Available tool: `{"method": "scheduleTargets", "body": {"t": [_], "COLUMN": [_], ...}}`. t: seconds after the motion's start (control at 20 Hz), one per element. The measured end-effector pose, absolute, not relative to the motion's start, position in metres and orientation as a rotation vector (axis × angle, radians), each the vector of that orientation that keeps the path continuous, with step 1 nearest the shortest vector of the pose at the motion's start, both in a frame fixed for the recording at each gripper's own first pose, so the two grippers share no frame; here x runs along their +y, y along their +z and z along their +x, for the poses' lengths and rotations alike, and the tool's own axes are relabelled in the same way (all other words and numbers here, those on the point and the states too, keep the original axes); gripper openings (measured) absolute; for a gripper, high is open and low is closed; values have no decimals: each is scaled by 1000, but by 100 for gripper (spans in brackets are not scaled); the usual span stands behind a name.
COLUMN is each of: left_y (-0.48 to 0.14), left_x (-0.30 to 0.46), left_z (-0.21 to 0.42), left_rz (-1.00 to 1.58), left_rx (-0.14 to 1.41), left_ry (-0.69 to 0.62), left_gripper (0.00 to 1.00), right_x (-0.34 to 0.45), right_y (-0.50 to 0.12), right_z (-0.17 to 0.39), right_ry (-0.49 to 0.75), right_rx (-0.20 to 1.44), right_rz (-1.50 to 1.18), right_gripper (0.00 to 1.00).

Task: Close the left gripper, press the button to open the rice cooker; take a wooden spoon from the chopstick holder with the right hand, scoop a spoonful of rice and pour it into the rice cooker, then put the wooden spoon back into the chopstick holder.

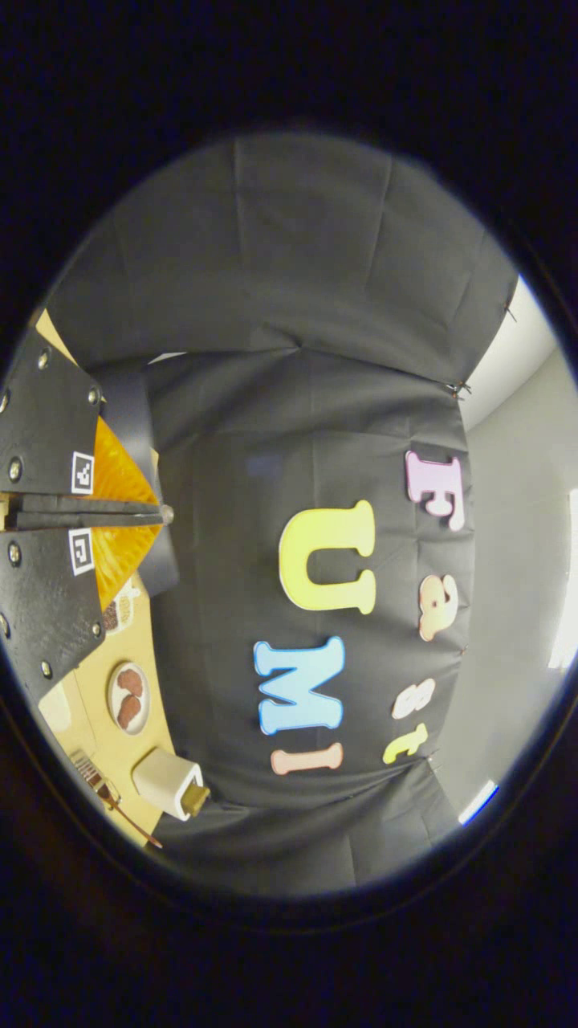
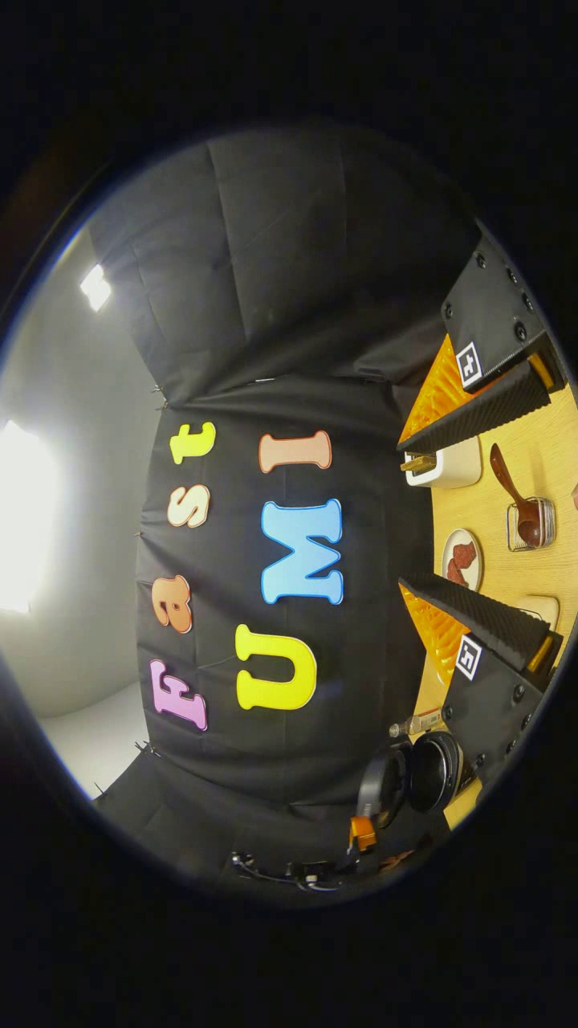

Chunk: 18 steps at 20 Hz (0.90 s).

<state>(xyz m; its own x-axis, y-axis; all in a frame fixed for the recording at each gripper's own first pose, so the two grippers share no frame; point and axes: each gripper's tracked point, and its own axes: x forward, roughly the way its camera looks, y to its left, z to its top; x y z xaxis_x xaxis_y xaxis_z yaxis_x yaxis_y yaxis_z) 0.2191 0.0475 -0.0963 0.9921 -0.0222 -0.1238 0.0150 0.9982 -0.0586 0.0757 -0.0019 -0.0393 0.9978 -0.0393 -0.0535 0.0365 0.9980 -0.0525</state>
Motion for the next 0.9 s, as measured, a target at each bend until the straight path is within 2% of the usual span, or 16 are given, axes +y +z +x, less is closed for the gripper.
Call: {"method": "scheduleTargets", "body": {"t": [0.15,0.2,0.5,0.65,0.75,0.8,0.9], "left_y": [-44,-31,11,12,3,0,-7], "left_x": [56,56,60,63,65,68,74], "left_z": [206,200,164,143,132,128,120], "left_rz": [-74,-74,-49,-67,-61,-53,-42], "left_rx": [32,4,-97,-104,-85,-75,-55], "left_ry": [-3,-4,14,20,21,24,34], "left_gripper": [1,0,77,77,79,79,80], "right_x": [-8,-10,-33,-45,-50,-52,-58], "right_y": [-45,-47,-82,-108,-123,-131,-149], "right_z": [80,82,104,116,125,129,136], "right_ry": [-40,-40,-64,-74,-81,-85,-102], "right_rx": [68,73,157,218,251,267,305], "right_rz": [-45,-42,18,43,70,88,124], "right_gripper": [94,96,94,96,94,97,98]}}
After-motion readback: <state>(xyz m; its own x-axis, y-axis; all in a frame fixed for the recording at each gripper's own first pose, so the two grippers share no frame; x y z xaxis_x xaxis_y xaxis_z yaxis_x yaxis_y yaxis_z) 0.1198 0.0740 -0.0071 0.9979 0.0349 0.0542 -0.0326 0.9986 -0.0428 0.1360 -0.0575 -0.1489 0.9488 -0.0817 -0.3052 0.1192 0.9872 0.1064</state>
